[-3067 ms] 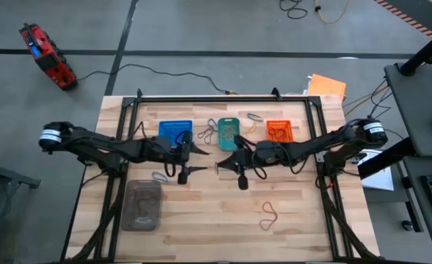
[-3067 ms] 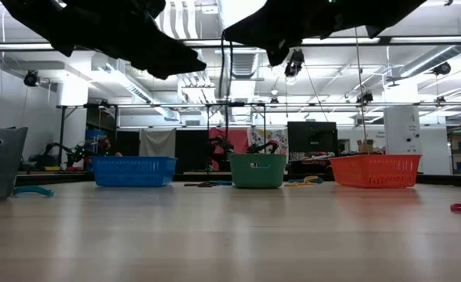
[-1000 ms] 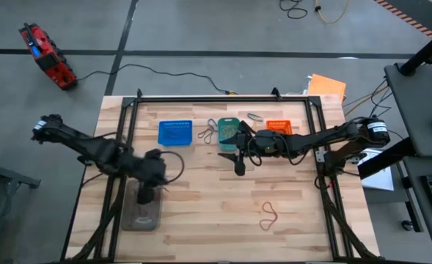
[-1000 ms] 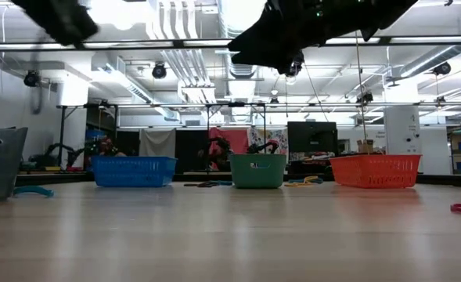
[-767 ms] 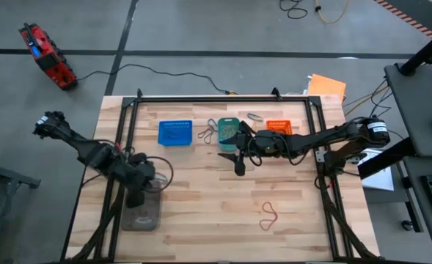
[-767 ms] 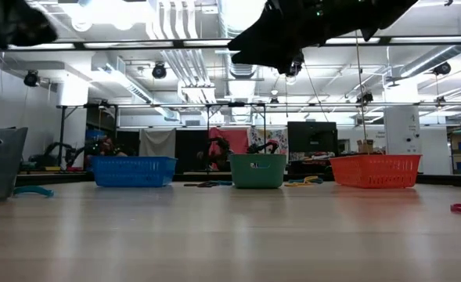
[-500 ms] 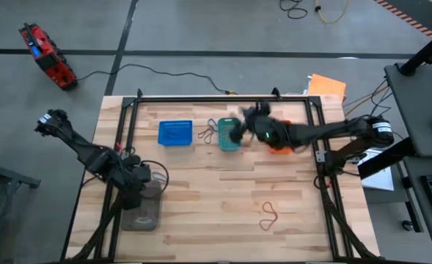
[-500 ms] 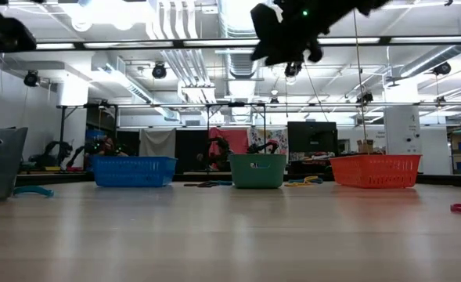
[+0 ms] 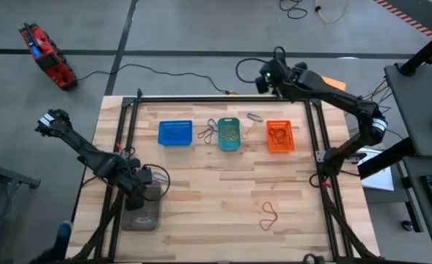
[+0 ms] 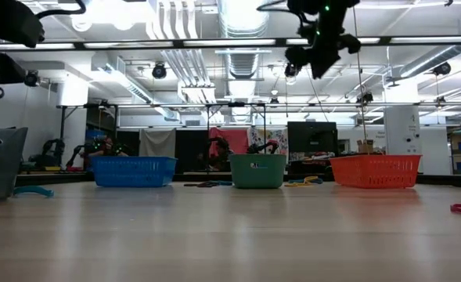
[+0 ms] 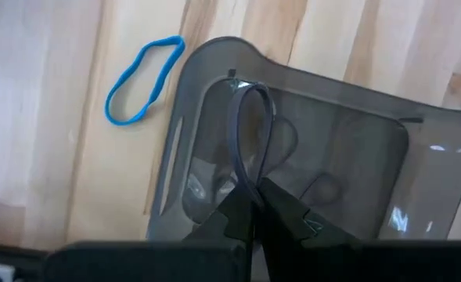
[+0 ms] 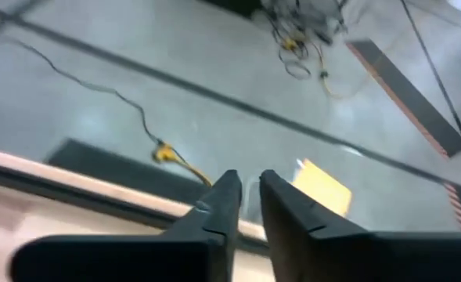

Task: Sort rubber bands into baskets
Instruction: Put the right black rubber band into the black bin

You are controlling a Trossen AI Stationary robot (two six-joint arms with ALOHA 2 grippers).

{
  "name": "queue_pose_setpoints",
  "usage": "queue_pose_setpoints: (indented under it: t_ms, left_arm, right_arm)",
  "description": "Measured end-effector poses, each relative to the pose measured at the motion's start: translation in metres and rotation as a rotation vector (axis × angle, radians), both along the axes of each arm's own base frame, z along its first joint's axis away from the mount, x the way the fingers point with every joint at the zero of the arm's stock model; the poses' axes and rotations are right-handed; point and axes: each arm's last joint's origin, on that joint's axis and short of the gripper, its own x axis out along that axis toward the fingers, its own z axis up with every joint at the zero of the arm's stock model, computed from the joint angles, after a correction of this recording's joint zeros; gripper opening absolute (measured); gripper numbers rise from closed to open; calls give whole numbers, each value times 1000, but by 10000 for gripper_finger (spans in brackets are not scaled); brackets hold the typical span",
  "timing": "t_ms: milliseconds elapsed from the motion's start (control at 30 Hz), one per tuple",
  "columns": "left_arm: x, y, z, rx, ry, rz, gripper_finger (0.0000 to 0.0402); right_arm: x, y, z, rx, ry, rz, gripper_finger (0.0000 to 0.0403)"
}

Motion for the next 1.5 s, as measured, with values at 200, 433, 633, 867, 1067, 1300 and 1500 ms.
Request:
queue_pose_setpoints:
  t_ms: [200,433,633,867,1067,1300,1500]
  left_arm:
    - [-3,2,-12,0,38,14,0]
    - [-3,-1,-23,-75,57,19,0]
    - [1,-5,-27,-102,61,36,1]
    - [2,-6,-28,-106,75,63,51]
    - [2,-6,-28,-105,76,75,123]
    - [2,-6,-28,-98,68,63,172]
    - [2,-6,-28,-98,67,62,178]
  right_arm:
    - [-8,-3,-15,62,74,-15,11]
    - [-7,14,-27,130,168,20,9]
    - [-3,26,-27,140,191,55,9]
    - [3,36,-27,136,202,99,9]
    - [3,37,-27,136,203,104,9]
    - [3,37,-27,135,213,112,9]
    - [3,37,-27,135,215,113,9]
